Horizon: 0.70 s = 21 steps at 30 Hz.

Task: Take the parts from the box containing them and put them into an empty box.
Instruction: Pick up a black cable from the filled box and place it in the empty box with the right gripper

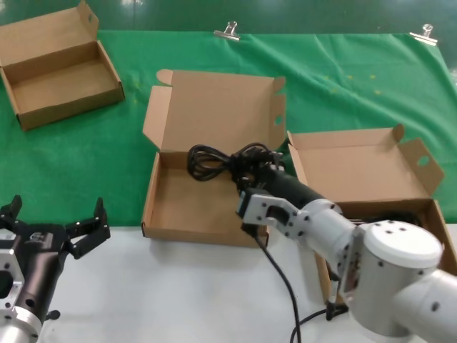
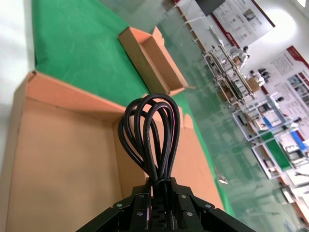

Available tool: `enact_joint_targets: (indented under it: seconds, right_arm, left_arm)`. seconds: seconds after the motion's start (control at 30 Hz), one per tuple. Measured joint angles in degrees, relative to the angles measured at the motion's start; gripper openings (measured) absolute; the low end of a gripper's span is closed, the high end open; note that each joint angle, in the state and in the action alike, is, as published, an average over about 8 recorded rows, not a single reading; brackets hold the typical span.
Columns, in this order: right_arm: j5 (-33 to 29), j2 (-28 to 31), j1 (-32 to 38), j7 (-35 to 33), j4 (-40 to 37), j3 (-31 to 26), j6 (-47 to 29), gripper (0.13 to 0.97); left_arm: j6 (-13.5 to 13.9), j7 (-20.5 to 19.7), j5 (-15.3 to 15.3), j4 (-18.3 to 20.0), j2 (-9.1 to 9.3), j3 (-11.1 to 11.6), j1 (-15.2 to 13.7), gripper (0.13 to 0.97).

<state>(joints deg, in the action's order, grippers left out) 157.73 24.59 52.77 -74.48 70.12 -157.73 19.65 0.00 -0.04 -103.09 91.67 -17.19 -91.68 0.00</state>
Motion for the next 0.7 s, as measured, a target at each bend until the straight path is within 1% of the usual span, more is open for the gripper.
enact_joint_targets:
  seconds: [0.17,0.33,0.53,0.7]
  right_arm:
    - [0.0,-4.22,0.59,-0.57,-5.96,0.0,-2.68,0.214]
    - [0.0,-6.75,1.13,-0.37,-10.37,0.0,-5.12,0.214]
    - [0.0,-8.09,1.61,0.59,-13.56,0.0,-7.38,0.218]
    - [0.0,-7.87,1.6,0.94,-13.83,0.0,-7.97,0.24]
  left_arm:
    - [0.0,0.0,0.0,0.0,0.0,0.0,0.0,0.966]
    - [0.0,0.0,0.0,0.0,0.0,0.0,0.0,0.966]
    - [0.0,0.0,0.0,0.0,0.0,0.0,0.0,0.966]
    - [0.0,0.0,0.0,0.0,0.0,0.0,0.0,0.966]
